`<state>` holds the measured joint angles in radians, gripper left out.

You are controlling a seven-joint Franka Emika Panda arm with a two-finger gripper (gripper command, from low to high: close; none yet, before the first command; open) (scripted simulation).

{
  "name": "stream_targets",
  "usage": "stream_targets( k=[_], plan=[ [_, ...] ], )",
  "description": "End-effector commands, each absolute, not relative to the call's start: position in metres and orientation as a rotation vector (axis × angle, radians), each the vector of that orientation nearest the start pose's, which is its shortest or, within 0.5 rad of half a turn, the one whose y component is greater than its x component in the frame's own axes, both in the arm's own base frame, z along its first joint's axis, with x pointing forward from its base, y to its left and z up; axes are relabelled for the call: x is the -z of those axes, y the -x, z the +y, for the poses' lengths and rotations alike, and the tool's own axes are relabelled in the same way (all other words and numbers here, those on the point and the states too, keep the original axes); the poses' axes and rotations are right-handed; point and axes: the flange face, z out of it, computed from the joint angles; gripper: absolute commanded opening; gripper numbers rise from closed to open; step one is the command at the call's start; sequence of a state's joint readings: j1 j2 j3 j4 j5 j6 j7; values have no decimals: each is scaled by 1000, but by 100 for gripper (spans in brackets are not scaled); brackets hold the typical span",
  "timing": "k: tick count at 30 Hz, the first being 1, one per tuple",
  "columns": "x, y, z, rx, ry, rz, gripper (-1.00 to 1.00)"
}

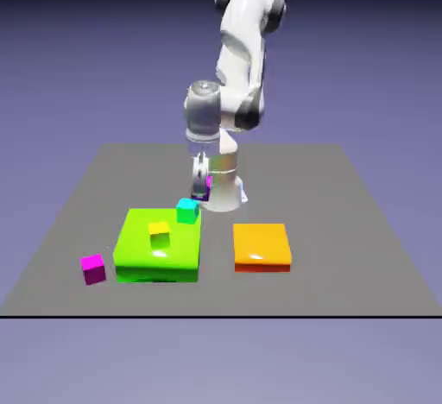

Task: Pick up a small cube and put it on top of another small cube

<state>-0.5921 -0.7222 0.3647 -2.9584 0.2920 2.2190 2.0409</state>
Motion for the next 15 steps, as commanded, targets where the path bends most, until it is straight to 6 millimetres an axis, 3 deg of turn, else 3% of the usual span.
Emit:
stream_targets(
  k=[1, 4, 11, 12, 13, 15],
  plan=[
    [-338, -273, -91, -41, 861, 3029, -100],
    [-346, -258, -104, -80, 736, 3021, -100],
    [-276, -259, -102, -80, 736, 3021, -100],
    [-276, -259, -102, -80, 736, 3021, 100],
    [-276, -259, -102, -80, 736, 3021, 100],
    [-295, -261, -103, -83, 737, 3019, 100]
  ],
)
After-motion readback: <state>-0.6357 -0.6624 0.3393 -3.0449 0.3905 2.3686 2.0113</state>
